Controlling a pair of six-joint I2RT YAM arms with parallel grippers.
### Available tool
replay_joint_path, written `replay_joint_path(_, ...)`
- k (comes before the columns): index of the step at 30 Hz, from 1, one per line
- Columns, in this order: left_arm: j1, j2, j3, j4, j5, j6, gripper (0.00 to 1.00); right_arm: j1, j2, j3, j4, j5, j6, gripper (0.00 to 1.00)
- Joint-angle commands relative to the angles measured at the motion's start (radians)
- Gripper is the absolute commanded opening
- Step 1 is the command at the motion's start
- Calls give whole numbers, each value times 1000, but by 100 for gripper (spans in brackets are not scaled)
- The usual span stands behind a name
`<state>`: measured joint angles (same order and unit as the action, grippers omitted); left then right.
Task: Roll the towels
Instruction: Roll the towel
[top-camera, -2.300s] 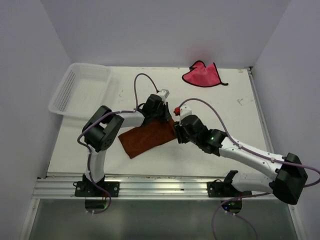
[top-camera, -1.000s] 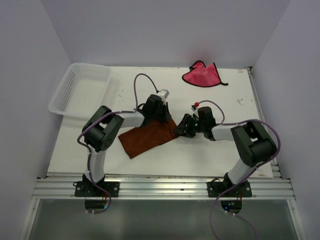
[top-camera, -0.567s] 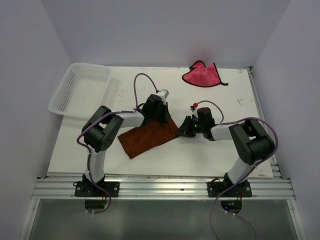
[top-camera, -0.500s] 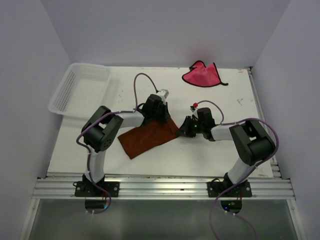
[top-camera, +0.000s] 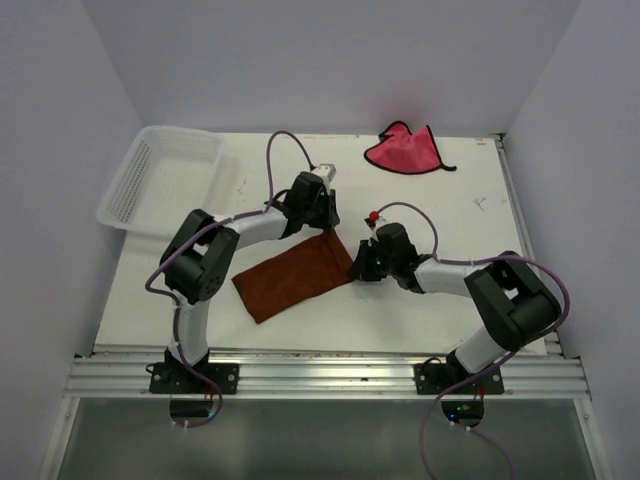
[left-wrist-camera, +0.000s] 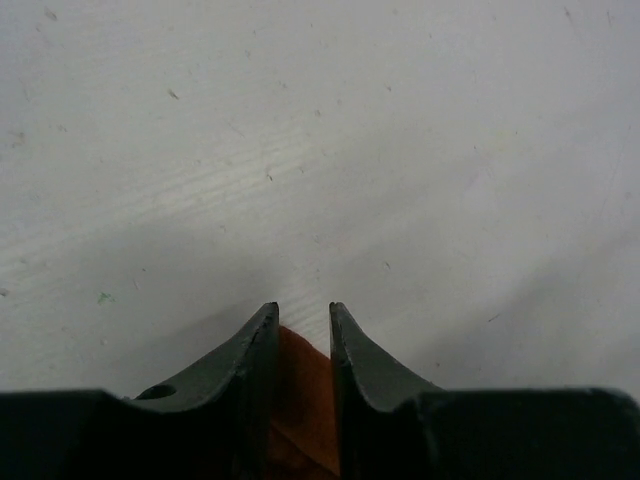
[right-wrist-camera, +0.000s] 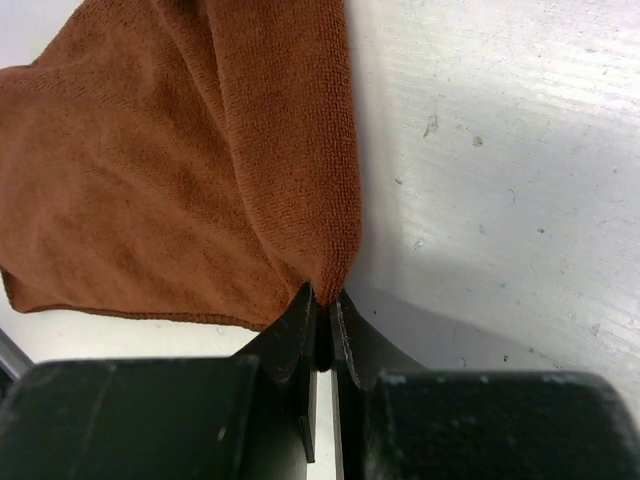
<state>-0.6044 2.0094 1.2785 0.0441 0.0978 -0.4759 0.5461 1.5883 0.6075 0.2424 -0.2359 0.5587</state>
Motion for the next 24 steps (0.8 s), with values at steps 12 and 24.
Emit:
replay_joint_path(12, 17, -67, 194, -222, 17, 57, 35, 32, -44, 6, -58, 124, -37, 0)
replay_joint_path(24, -40, -74, 154, -336, -86, 26, 38, 57, -48, -6, -54, 162, -34, 0)
